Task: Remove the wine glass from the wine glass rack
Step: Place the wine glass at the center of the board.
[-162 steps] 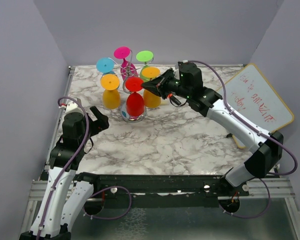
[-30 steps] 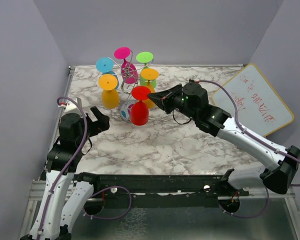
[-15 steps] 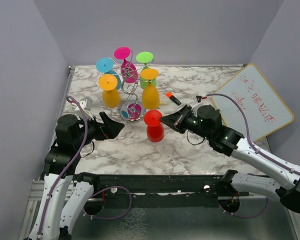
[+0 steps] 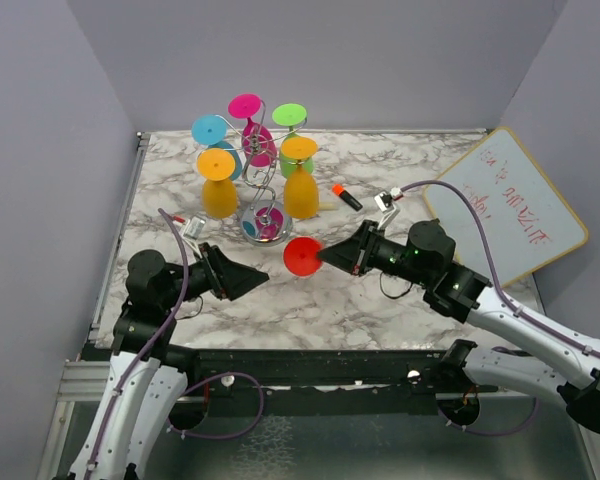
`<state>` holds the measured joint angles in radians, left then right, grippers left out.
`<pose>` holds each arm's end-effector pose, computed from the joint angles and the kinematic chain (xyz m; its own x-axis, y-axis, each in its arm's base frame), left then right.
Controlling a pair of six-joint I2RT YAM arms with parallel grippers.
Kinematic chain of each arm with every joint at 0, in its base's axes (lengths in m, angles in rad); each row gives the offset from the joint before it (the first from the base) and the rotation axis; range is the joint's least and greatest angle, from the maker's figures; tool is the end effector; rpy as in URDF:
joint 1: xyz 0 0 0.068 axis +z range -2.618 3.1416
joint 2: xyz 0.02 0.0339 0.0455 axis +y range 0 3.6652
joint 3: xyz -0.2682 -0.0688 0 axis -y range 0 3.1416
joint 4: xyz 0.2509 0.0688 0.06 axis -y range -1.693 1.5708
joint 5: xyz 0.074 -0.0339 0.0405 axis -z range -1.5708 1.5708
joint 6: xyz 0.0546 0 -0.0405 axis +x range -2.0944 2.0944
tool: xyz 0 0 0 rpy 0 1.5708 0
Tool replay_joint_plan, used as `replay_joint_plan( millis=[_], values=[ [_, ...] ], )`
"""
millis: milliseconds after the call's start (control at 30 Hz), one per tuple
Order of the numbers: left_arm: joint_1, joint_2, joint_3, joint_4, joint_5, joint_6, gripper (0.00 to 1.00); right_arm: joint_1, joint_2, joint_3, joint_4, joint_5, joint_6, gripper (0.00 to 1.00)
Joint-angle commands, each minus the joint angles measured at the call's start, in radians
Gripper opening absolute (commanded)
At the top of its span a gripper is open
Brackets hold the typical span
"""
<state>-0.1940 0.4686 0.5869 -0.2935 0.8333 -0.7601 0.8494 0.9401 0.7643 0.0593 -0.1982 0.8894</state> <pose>0.1215 -0.0651 0.3045 -0.7060 -0.3334 -0.6248 0.4944 0.3995 -0.7720 0.1544 0.1918 0.3305 -0.7205 0.3339 -0.6078 -0.4854 0.3831 0.7858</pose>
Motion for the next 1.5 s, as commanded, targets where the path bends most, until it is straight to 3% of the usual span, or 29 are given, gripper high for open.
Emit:
replay_joint_plan(
  millis=[0,233,333,967,1467],
  values=[
    [-0.011,-0.028,-0.091,0.333,0.092,-0.162,0.72,0.003,0.026,-0.011,0.120,-0.176,-0.098,0.00],
    [-0.030,-0.010,-0.079,0.396,0.090,-0.231,0.67,0.003,0.043,-0.022,0.111,-0.278,-0.061,0.00],
    [-0.030,-0.037,-0.091,0.398,0.055,-0.237,0.56,0.003,0.030,-0.032,0.128,-0.277,-0.064,0.00],
    [-0.041,0.049,-0.096,0.396,0.126,-0.204,0.56,0.004,0.111,0.010,0.157,-0.295,-0.076,0.00],
    [-0.133,0.117,-0.075,0.344,0.058,-0.108,0.26,0.003,0.124,-0.001,0.181,-0.269,-0.079,0.01]
  ],
)
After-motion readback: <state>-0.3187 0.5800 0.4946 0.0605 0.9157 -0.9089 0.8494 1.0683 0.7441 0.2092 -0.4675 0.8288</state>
